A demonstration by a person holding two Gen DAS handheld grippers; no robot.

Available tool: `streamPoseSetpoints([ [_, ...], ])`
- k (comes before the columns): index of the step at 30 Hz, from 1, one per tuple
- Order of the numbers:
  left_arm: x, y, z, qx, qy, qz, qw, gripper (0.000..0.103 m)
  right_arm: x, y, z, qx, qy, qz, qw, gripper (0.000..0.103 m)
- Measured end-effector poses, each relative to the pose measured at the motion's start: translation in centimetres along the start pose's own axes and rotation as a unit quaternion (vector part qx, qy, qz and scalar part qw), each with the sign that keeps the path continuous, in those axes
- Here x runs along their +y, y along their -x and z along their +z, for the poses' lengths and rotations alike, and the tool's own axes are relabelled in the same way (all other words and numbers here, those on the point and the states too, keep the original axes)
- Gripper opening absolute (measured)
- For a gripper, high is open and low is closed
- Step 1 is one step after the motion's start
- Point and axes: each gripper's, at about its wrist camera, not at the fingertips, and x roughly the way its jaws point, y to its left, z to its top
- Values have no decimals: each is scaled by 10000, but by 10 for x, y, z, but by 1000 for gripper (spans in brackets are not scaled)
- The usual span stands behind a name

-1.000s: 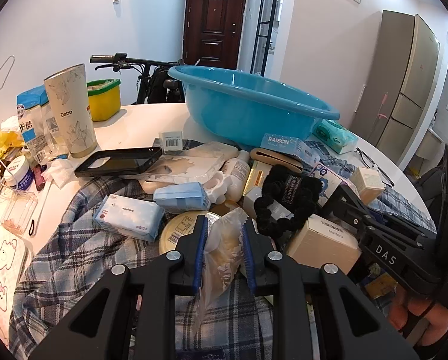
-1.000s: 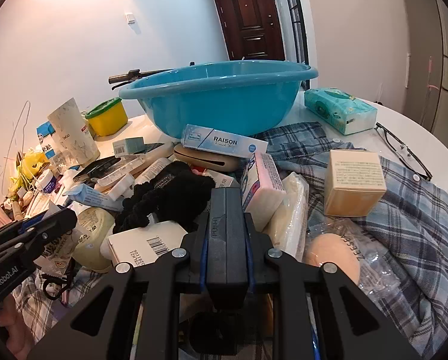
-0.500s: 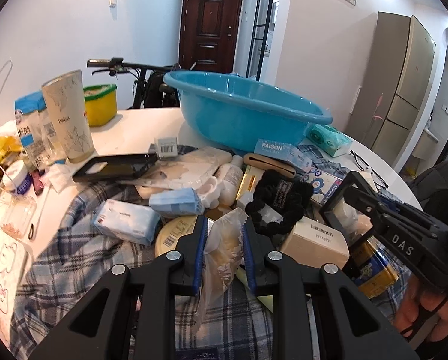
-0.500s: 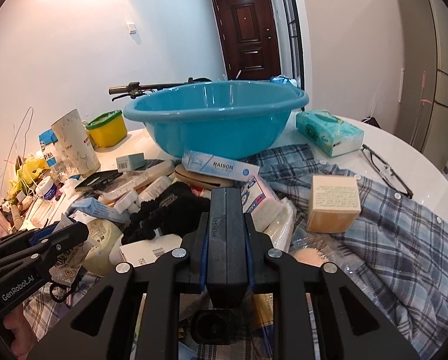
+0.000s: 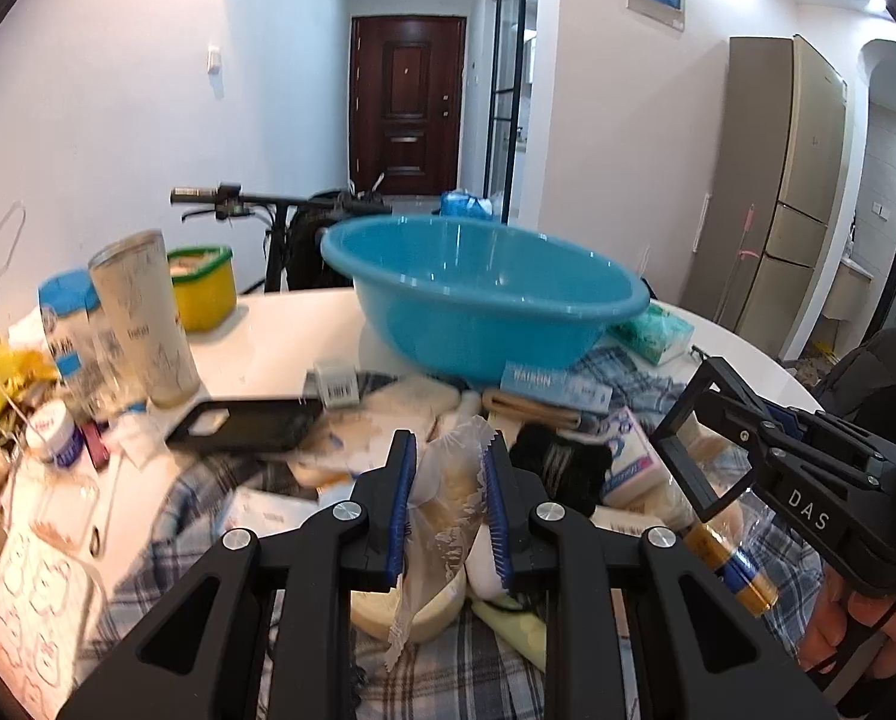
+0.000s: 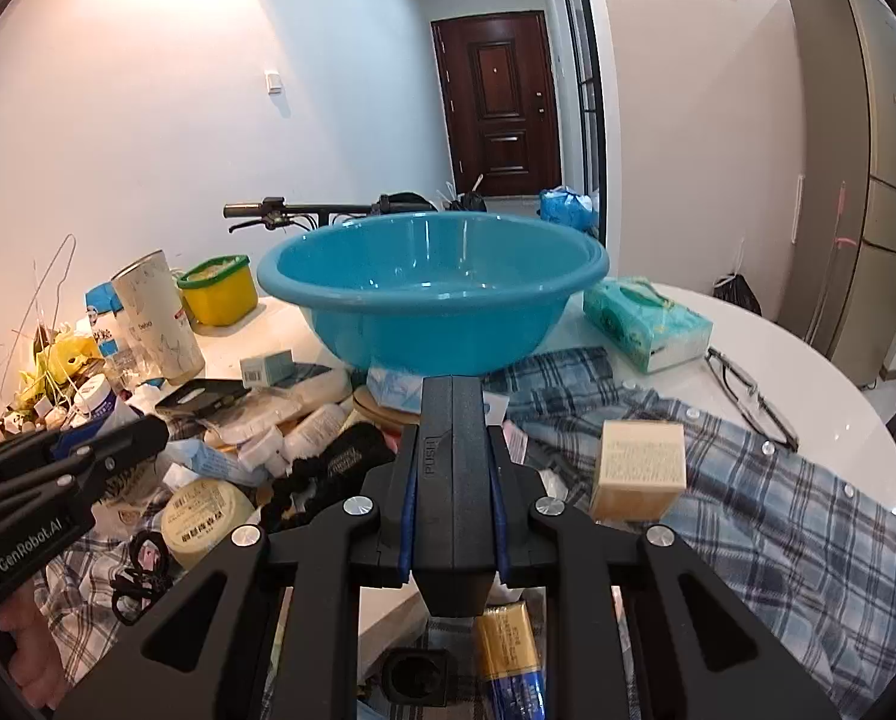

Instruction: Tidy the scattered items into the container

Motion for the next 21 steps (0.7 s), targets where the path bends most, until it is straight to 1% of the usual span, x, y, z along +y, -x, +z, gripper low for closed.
streamPoseSetpoints([
  [4,2,7,13,-200,-75,85,9997,24,3,7,10,-157,72,-6,9999,18],
  [8,8,13,28,-412,56,203,9989,24,5,13,21,-340,119,-1,9993,18],
  [9,11,16,31,-532,135,265,9981,24,6,15,24,-393,125,0,9992,18],
  [10,13,21,37,-719,186,426,9963,24,6,16,27,-438,126,0,9990,18],
  [12,17,29,45,-989,307,614,9927,24,7,20,32,-540,116,4,9985,18],
  [15,24,36,56,-1163,490,558,9904,24,8,25,41,-683,97,2,9976,18],
  [16,25,38,61,-1260,506,662,9885,24,7,27,44,-735,85,8,9973,18],
  [18,25,41,66,-1398,468,771,9861,24,7,31,51,-833,79,15,9965,18],
  [21,26,46,73,-1559,439,729,9841,24,7,39,60,-1001,97,-21,9949,18],
])
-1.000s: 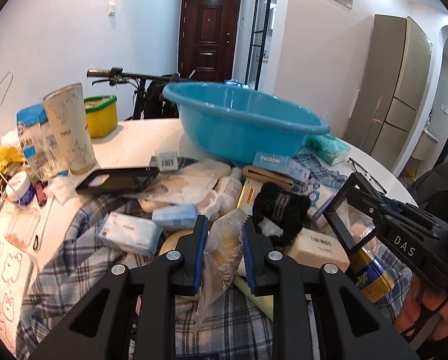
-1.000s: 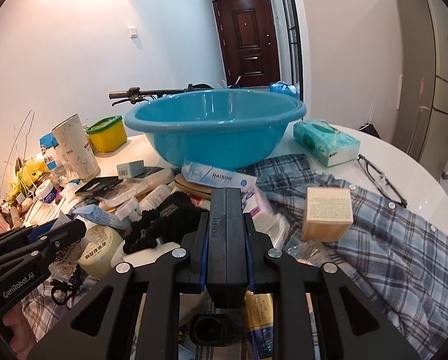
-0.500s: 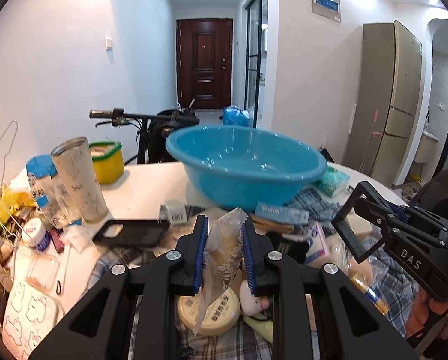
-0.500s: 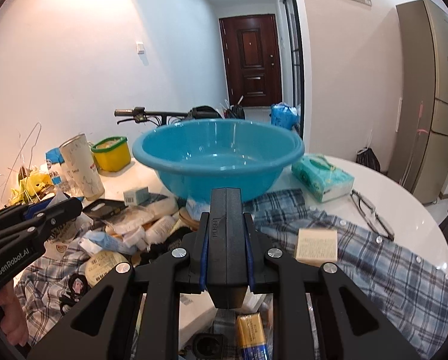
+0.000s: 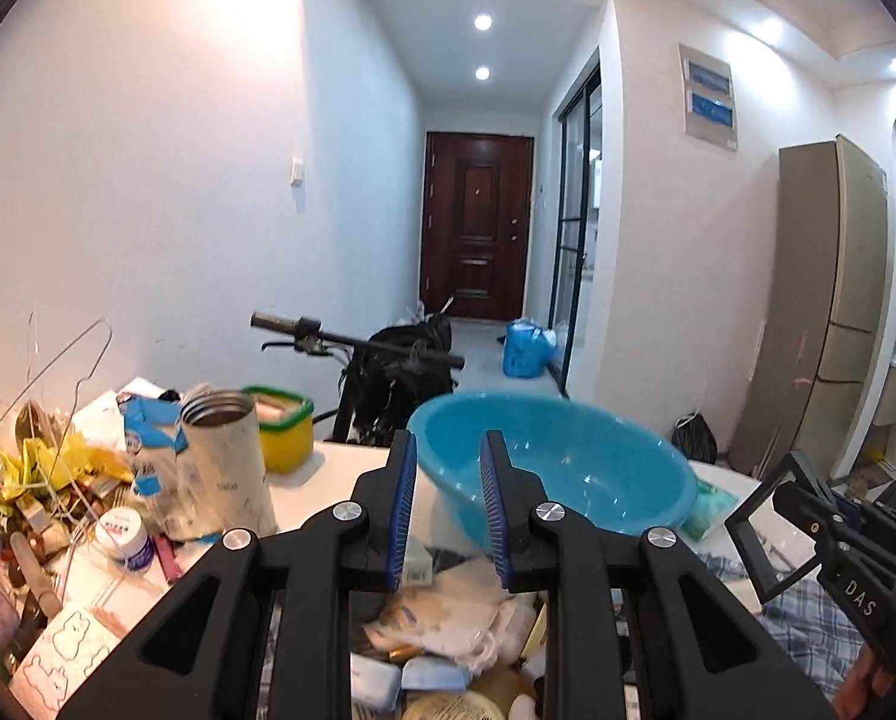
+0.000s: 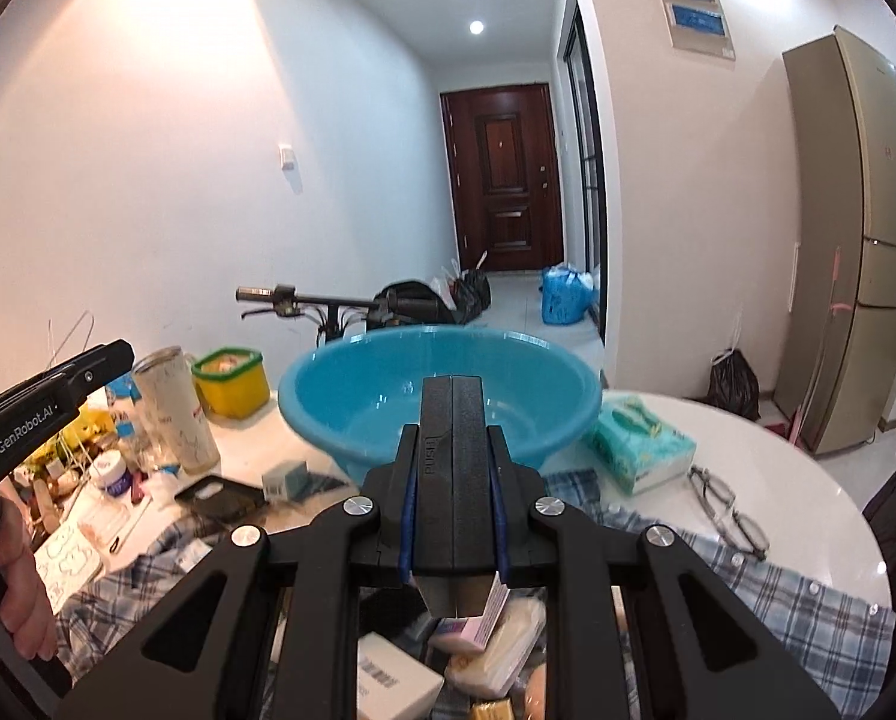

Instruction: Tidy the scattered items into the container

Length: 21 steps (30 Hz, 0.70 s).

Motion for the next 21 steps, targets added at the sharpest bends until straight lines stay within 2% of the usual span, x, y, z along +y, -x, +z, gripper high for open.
streamPoseSetpoints([
  [5,-3,1,7,84,30,-248,9997,24,-2,11,16,-260,0,-27,9997,18],
  [8,-10,-2,-8,419,-219,-362,9982,24,-3,16,14,-292,21,-29,9996,18],
  [13,-17,-15,-47,1055,-352,-442,9928,24,-8,6,-10,96,-73,-6,9999,18],
  [16,-12,-24,-64,1422,-197,-575,9880,24,-11,-2,-26,364,-177,34,9992,18],
  [21,-5,-31,-86,1832,-108,-613,9811,24,-13,-2,-38,509,-181,6,9985,18],
])
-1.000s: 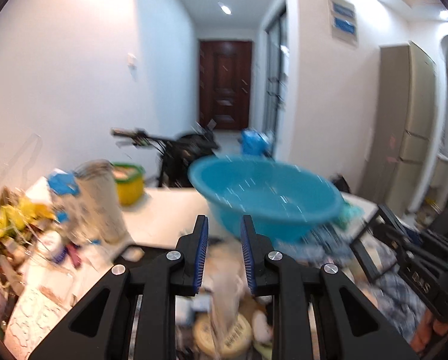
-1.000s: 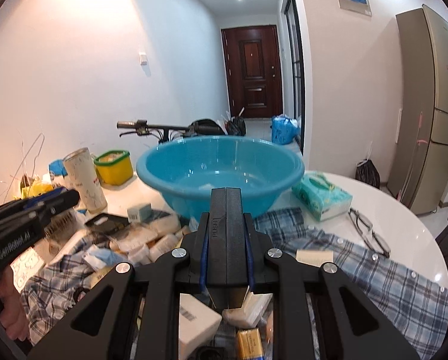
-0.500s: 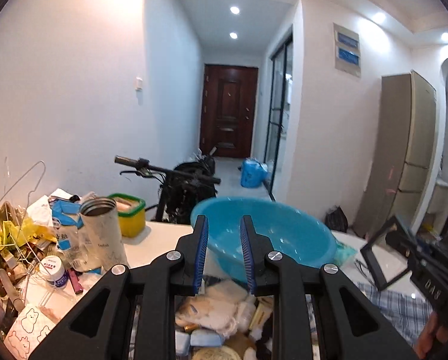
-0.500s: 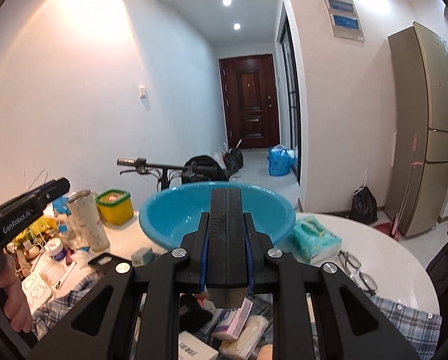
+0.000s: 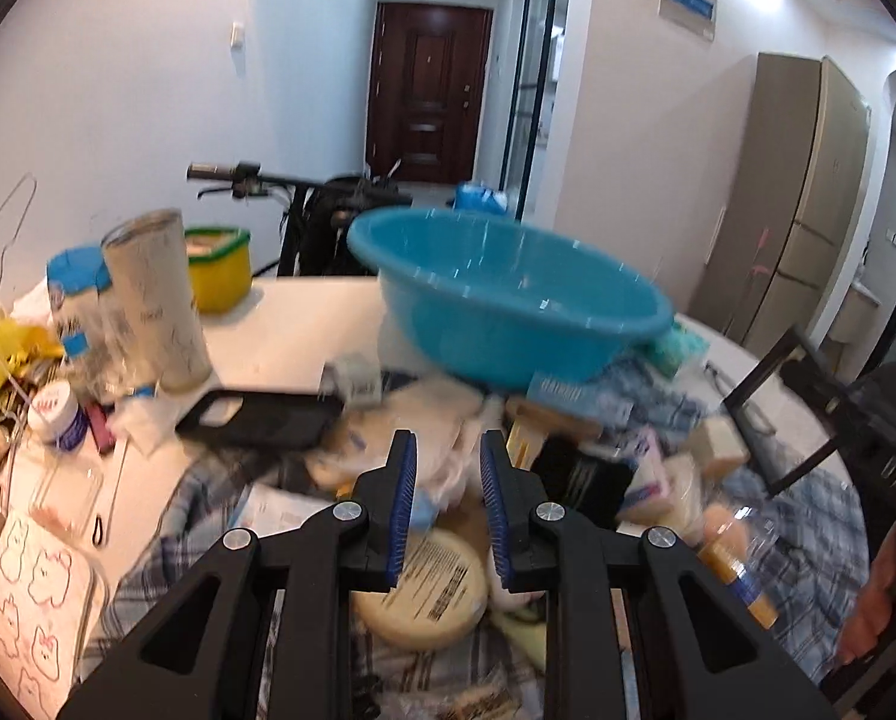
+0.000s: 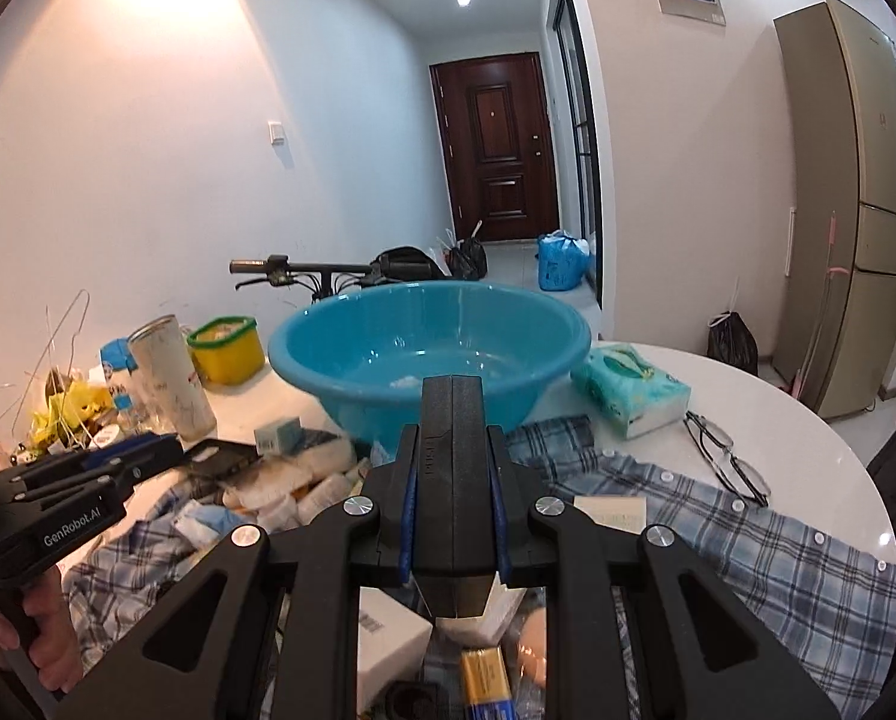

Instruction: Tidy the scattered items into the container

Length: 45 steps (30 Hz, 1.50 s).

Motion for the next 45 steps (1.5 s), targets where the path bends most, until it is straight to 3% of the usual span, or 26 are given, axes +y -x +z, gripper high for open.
streamPoseSetpoints([
  [5,5,-14,-22,501,63,-204,9985,24,-2,0,-3,25,-16,-11,10000,18],
  [12,10,-29,-43,936,73,-178,9954,27,2,-4,-6,101,2,48,9999,18],
  [15,16,-32,-48,890,265,-372,9950,76,2,-7,-7,132,-5,51,9999,18],
  [18,20,-30,-50,690,359,-280,9966,77,0,-10,-7,163,-26,50,9999,18],
  [27,18,-56,-57,1060,127,-113,9942,77,-4,-16,-7,196,-82,11,9998,18],
  [45,25,-91,-62,1496,380,-216,9878,77,-14,-22,-8,257,-155,-47,9995,18],
])
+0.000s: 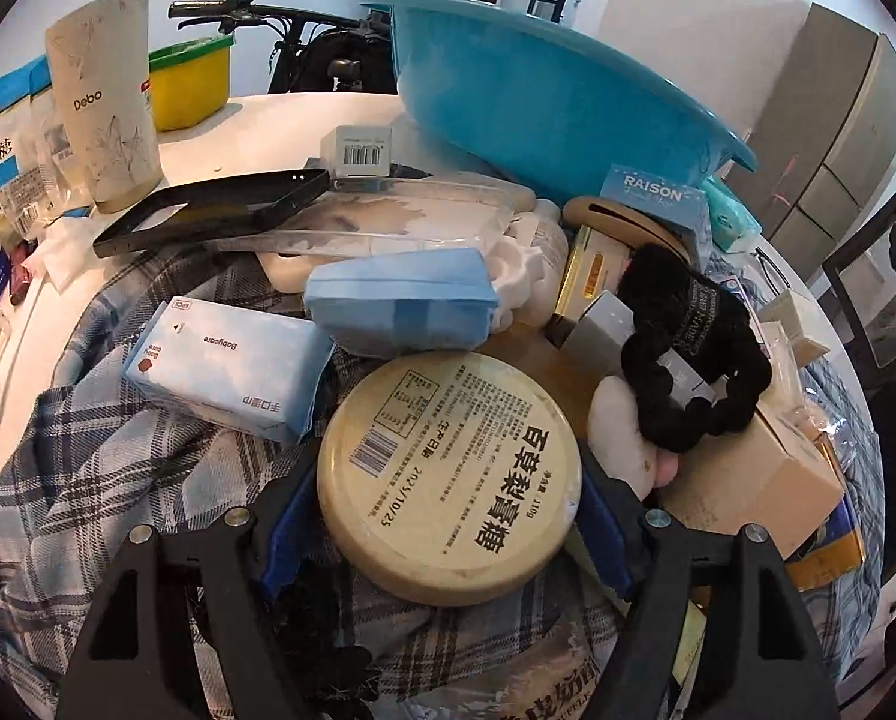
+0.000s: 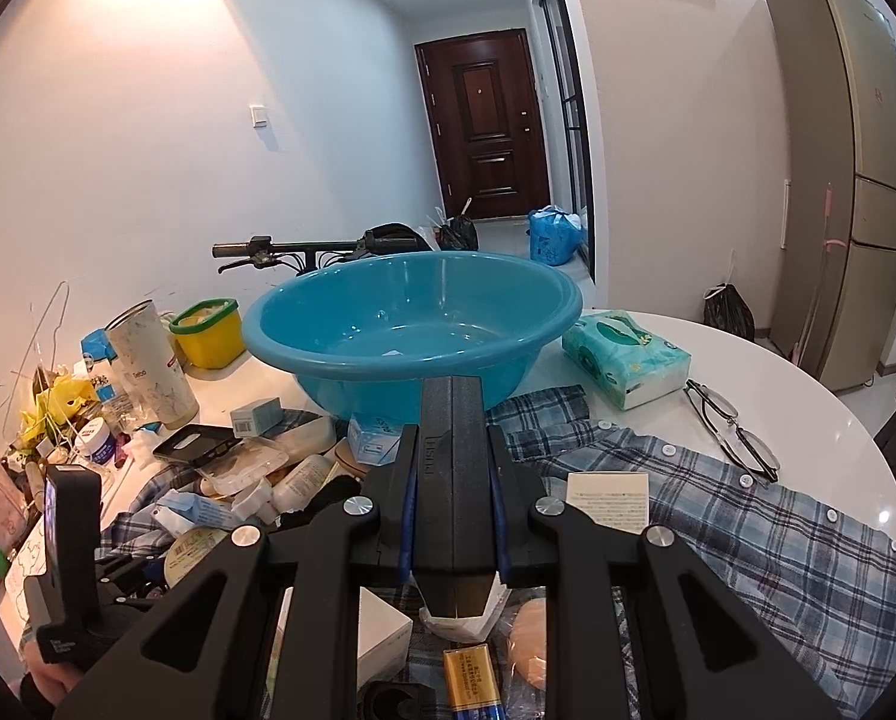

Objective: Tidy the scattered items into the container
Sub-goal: 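Grasp the round cream-coloured tin with the left tool, then carry the tin over the blue basin with the left tool while the right tool holds the case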

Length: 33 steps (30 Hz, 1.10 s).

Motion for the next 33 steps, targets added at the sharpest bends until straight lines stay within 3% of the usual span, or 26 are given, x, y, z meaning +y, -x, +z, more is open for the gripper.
streamPoseSetpoints([
  [4,-3,4,-1,-129,-67,183,9997,77,1,0,0,7,4,3,10000,18],
  [11,1,29,4,-499,-2,184,9986,77,1,0,0,22,27,0,10000,18],
  [19,-3,67,21,-1125,-179,377,9928,77,4,7,2,-56,64,15,10000,18],
  [27,-18,105,42,-1973,-551,506,9775,77,7,18,8,-190,120,-11,9997,18],
  [33,-28,128,60,-2361,-611,371,9691,77,8,25,12,-286,197,-68,9994,18],
])
